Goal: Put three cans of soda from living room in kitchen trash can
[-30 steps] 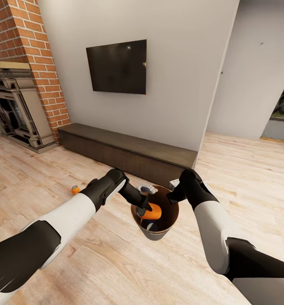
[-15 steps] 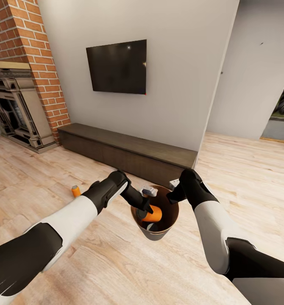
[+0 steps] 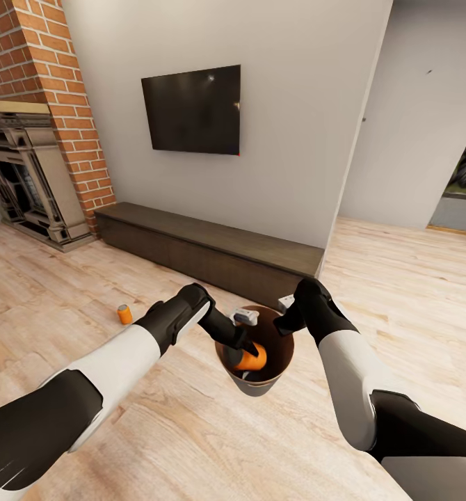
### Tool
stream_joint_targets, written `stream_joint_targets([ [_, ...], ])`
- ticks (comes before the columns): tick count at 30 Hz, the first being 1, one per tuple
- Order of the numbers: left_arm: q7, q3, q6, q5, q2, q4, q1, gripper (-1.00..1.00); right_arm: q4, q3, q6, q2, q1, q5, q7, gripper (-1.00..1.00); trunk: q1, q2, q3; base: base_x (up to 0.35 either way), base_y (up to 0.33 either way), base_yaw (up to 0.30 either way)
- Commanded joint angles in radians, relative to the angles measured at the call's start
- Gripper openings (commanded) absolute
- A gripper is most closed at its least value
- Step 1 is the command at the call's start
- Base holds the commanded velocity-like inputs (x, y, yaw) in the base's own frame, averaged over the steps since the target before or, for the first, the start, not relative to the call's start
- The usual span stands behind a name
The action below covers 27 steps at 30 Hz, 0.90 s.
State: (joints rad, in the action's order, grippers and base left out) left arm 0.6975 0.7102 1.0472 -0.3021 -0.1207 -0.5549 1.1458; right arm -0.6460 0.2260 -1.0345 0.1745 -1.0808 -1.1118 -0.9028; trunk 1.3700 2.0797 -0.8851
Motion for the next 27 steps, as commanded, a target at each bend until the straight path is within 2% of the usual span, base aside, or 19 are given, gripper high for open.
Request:
stream_joint_targets([
  [1, -0.004, 0.003, 0.0, 0.031, 0.001, 0.001, 0.0, 1.0, -0.007, 0.002, -0.013, 0.0, -0.001, 0.028, -0.007, -1.0, 0.0, 0.0, 0.0, 0.0, 0.0, 0.0],
  [16, 0.001, 0.0, 0.0, 0.026, 0.013, -0.02, 0.0, 1.0, -0.007, 0.003, -0.013, 0.0, -0.001, 0.027, -0.007, -1.0, 0.0, 0.0, 0.0, 0.0, 0.0, 0.0],
  [21, 0.009, -0.003, 0.0, 0.022, 0.018, -0.102, -0.001, 1.0, -0.007, 0.003, -0.013, 0.0, -0.001, 0.027, -0.007, -1.0, 0.0, 0.0, 0.0, 0.0, 0.0, 0.0],
  [24, 0.011, -0.005, 0.0, 0.019, 0.037, -0.144, -0.003, 1.0, -0.007, 0.003, -0.013, 0.0, -0.001, 0.027, -0.007, -1.0, 0.0, 0.0, 0.0, 0.0, 0.0, 0.0],
  [25, 0.012, -0.006, 0.0, 0.018, 0.056, -0.168, -0.004, 1.0, -0.007, 0.003, -0.013, 0.0, -0.001, 0.027, -0.007, -1.0, 0.0, 0.0, 0.0, 0.0, 0.0, 0.0],
  [27, 0.017, -0.007, 0.0, 0.016, 0.077, -0.194, -0.005, 1.0, -0.007, 0.003, -0.013, 0.0, -0.001, 0.027, -0.007, -1.0, 0.0, 0.0, 0.0, 0.0, 0.0, 0.0],
])
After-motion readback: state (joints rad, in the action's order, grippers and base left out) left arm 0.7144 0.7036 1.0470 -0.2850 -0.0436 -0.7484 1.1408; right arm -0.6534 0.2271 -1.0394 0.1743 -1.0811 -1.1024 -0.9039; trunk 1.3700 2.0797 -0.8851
